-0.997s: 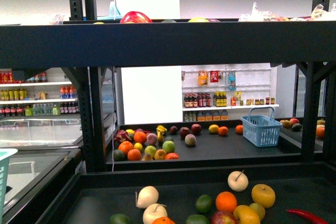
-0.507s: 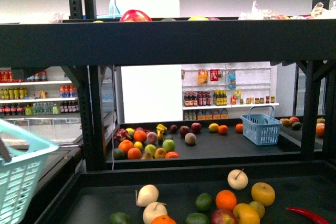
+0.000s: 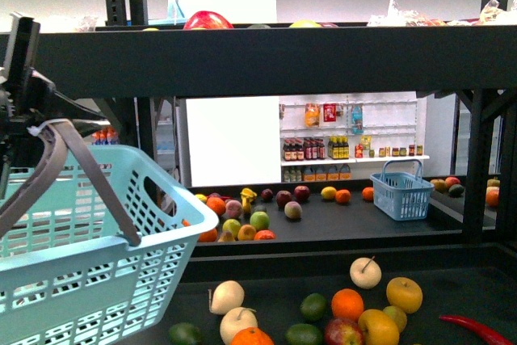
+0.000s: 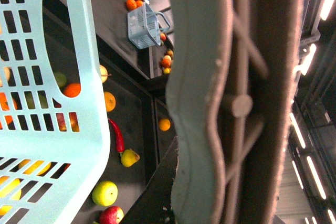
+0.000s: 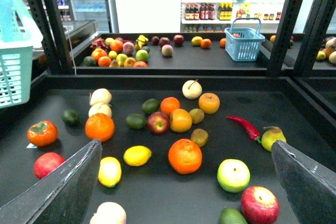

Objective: Pick lemon from shelf

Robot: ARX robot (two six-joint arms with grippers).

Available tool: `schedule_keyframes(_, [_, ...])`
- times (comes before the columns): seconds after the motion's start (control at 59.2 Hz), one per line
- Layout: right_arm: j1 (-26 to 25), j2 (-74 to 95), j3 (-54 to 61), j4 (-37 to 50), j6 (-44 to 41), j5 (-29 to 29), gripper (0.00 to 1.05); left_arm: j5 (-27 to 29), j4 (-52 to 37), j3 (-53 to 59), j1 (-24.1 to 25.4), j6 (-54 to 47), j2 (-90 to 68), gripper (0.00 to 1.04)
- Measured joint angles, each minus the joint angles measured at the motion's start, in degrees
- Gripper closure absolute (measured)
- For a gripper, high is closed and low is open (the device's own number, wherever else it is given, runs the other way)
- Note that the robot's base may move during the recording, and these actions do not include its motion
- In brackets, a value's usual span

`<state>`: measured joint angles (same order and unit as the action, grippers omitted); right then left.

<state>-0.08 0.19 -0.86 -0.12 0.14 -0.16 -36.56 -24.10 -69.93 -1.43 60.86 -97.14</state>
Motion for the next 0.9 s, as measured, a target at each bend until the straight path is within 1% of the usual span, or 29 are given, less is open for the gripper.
schedule_keyframes(0.051, [0.0, 0.0, 0.0, 0.0, 0.0, 0.0, 0.07, -0.2, -0.1, -0.5, -1.2, -0.2, -0.7, 0.95])
schedule_keyframes(0.203, [0.0, 0.0, 0.0, 0.0, 0.0, 0.0, 0.07, -0.5, 1.0, -3.3, -7.1, -1.0, -4.1, 0.95])
schedule_keyframes(0.321, [0.0, 0.0, 0.0, 0.0, 0.0, 0.0, 0.07, -0.2, 1.5, -4.6, -9.5, -1.7, -5.5, 0.95])
schedule_keyframes(0.676, [0.0, 0.0, 0.0, 0.0, 0.0, 0.0, 0.07, 0.8, 1.8, -6.7, -13.4, -2.8, -8.8, 0.95])
schedule_keyframes(0.811, [0.0, 0.0, 0.0, 0.0, 0.0, 0.0, 0.07, 2.0, 3.6, -7.3, -14.5, -4.2, -9.2, 0.95])
schedule_keyframes(0.845, [0.6, 0.6, -0.2, -0.9, 0.3, 1.7, 0.07, 2.0, 3.6, -7.3, -14.6, -4.3, -9.2, 0.95])
schedule_keyframes(0.862, [1.4, 1.7, -1.0, -3.2, 1.3, 5.0, 0.07, 1.9, 3.6, -7.3, -14.6, -4.3, -9.2, 0.95])
schedule_keyframes(0.879, [2.1, 2.5, -1.5, -4.5, 1.8, 6.5, 0.07, 1.9, 3.6, -7.3, -14.7, -4.5, -9.2, 0.95])
schedule_keyframes(0.896, [2.9, 4.5, -2.5, -6.8, 2.9, 9.5, 0.07, 1.9, 3.6, -7.3, -14.7, -4.8, -9.2, 0.95])
